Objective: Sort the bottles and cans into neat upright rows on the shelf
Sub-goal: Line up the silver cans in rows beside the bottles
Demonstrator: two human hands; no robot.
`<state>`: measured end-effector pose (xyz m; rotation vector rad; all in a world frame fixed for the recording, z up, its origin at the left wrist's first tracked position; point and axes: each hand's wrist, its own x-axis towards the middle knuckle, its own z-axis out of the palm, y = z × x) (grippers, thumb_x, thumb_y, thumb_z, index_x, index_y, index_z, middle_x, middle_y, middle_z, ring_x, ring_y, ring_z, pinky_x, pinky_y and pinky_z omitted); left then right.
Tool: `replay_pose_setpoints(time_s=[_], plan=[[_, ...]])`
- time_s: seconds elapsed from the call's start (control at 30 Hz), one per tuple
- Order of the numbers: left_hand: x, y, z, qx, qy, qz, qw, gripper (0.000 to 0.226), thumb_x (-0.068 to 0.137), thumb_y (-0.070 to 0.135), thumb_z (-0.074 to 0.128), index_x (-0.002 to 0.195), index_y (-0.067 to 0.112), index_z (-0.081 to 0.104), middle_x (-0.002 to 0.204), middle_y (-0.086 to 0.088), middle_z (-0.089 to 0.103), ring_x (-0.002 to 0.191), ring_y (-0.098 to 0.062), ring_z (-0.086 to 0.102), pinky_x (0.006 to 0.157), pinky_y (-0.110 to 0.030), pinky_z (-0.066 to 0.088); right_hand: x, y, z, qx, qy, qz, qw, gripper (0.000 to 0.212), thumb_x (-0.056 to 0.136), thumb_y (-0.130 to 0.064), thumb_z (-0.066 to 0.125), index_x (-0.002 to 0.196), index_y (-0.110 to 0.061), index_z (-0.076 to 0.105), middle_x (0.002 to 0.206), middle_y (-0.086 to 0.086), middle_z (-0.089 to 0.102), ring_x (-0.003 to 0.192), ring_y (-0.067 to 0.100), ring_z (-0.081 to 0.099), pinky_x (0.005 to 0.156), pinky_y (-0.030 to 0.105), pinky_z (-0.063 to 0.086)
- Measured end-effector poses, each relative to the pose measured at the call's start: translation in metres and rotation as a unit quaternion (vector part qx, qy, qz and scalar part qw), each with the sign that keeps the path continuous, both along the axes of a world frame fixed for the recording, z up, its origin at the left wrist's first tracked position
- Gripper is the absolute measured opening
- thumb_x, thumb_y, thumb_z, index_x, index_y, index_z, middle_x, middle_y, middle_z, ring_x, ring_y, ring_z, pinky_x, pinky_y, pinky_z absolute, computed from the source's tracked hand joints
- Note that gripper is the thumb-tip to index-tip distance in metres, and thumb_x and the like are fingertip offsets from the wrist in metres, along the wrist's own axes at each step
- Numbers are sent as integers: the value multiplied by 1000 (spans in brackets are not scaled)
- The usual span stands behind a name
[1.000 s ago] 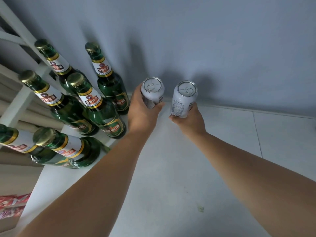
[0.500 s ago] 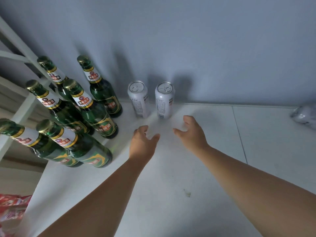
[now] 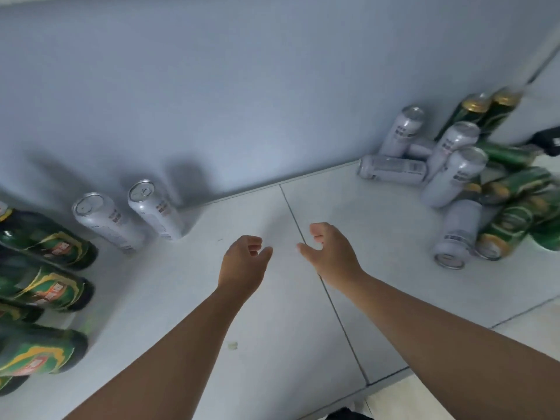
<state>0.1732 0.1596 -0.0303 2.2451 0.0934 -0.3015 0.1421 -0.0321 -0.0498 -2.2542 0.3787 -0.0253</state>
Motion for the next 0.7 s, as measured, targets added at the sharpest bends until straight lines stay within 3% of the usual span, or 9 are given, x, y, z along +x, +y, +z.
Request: replay_pose_setpoints(time_s=[0.37, 0.6, 0.7], plan=[[-24, -169, 1, -9, 21, -172, 985, 34, 91, 40, 70, 119, 20, 66, 110, 10, 69, 99, -4, 64, 69, -8, 39, -88, -146, 4, 26, 3, -157, 987, 48, 87, -40, 69, 129, -18, 58, 122, -7, 60, 113, 8, 58, 96, 28, 46], [-53, -256, -6, -15, 56, -224, 973, 46, 92, 48, 67, 125, 17, 63, 115, 6, 67, 97, -7, 59, 67, -13, 40, -135, -198, 0, 39, -2, -203, 978, 39, 89, -39, 69, 123, -20, 66, 112, -8, 70, 101, 5, 64, 93, 27, 53], [-64, -290, -9, 0, 69, -246, 967, 60, 89, 54, 67, 132, 15, 58, 119, 4, 64, 100, -10, 56, 80, -23, 42, -153, -220, 3, 27, -23, -237, 971, 28, 92, -32, 66, 114, -15, 69, 104, -4, 72, 92, 7, 66, 85, 22, 54]])
